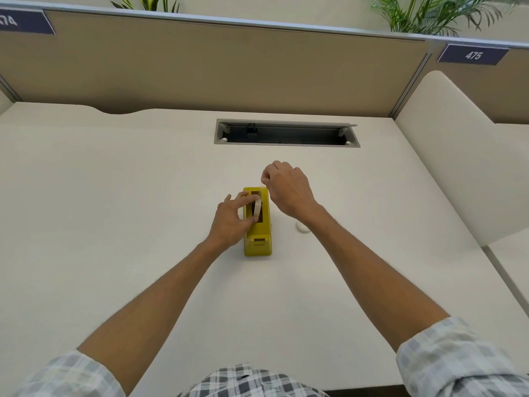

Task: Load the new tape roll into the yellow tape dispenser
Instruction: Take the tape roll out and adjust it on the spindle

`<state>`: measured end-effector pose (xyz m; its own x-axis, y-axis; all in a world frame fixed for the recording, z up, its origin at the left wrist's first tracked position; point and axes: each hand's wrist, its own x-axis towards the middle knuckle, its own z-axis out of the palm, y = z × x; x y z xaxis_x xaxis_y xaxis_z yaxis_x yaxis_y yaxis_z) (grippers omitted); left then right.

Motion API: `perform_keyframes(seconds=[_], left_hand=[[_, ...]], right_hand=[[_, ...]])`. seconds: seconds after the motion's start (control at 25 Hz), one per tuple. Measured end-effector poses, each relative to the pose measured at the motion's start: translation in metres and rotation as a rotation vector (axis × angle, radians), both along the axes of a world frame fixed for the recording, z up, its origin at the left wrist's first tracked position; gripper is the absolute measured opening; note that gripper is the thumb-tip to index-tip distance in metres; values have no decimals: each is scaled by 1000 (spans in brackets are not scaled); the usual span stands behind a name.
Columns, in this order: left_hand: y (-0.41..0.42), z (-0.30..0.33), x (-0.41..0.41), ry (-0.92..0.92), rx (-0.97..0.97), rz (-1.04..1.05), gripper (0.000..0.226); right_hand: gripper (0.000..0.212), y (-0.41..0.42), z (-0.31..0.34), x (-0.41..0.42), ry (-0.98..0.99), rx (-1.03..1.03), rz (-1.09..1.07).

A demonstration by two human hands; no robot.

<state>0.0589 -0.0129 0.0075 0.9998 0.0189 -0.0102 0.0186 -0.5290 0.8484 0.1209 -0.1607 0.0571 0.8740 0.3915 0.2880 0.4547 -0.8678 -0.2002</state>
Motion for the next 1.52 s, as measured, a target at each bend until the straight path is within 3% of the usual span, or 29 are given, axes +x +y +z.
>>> perform_keyframes(seconds=[0.44, 0.68, 0.96, 1.52], left_hand=[[-4, 2, 2, 22, -45, 72, 36], [-5, 1, 2, 3, -23, 64, 38], [-5, 7, 2, -15, -115, 78, 71], [0, 3, 7, -77, 26, -1, 56]], right_hand=[[16, 2, -4, 5, 22, 9, 1], [16, 2, -8, 8, 68, 8, -19], [19, 3, -12, 8, 123, 0, -17], [15, -2, 13, -7, -88, -69, 116]])
